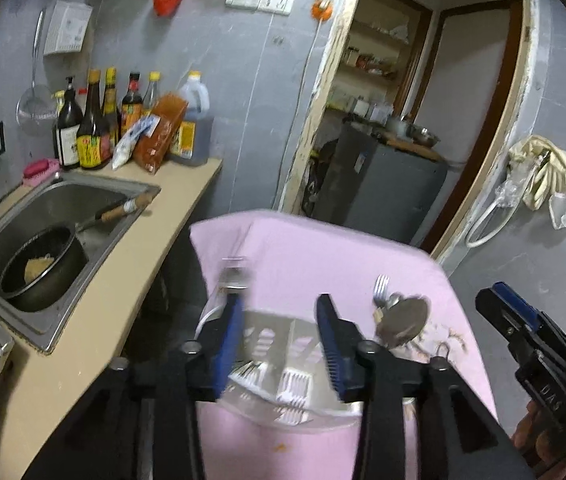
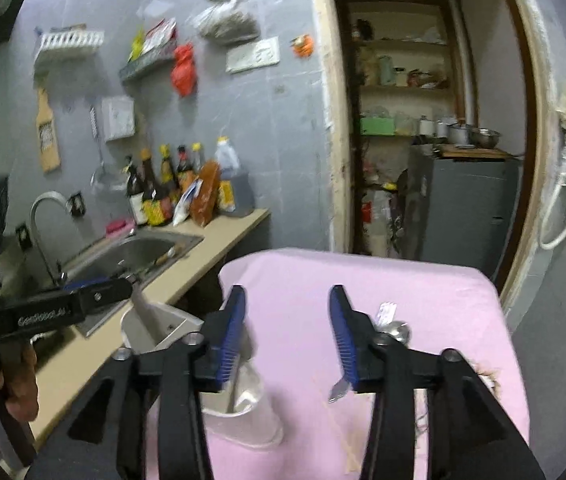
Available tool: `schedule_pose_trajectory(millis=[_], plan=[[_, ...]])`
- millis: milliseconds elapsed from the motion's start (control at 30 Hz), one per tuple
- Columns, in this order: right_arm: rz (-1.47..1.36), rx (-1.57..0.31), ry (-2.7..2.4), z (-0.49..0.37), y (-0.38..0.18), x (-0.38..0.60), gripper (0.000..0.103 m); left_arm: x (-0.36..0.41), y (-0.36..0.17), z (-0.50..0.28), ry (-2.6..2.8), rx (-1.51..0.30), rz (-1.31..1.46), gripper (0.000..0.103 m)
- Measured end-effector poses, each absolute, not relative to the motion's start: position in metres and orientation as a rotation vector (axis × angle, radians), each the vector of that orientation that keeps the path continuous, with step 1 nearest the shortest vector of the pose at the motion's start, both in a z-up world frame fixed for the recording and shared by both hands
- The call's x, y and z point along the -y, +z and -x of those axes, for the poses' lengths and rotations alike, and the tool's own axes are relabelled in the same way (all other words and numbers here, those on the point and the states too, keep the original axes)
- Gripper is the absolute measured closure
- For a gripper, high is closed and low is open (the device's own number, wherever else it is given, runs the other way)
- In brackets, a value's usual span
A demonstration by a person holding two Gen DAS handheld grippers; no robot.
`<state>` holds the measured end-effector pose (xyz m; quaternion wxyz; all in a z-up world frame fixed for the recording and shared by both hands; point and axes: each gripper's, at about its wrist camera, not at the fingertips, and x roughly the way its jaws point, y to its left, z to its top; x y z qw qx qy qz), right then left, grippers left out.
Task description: Organize utensils
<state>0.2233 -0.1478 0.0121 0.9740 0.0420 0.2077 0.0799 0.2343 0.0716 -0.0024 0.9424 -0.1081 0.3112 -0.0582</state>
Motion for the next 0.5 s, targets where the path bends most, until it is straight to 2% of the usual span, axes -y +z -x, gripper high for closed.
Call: schedule_pose_trajectory(millis=[33,67,133,333,500], plan=[[-0.098,-0.403,0.14,-0.221,0.015,0.158,0.05,-0.068,0.001,-0.232,-0.117,-0.614,0.216,0.05],[-0.105,-0.395,0.129,-0.219,0.018,0.163,0.047,-0.062,0.006,-0.23,-0.115,-0.586,0.208,0.048],[-0.126,-0.371,0.089,-0.216,0.023,0.181,0.034,-0.05,0.013,-0.228,-0.117,-0.546,0.184,0.038],[-0.123,-0.301,-0.008,-0.21,0.039,0.223,0.009,-0.005,0.031,-0.222,-0.112,-0.417,0.119,0.008],[-0.071,-0.237,-0.071,-0.208,0.048,0.251,0.006,0.034,0.034,-0.227,-0.111,-0.354,0.091,0.001]])
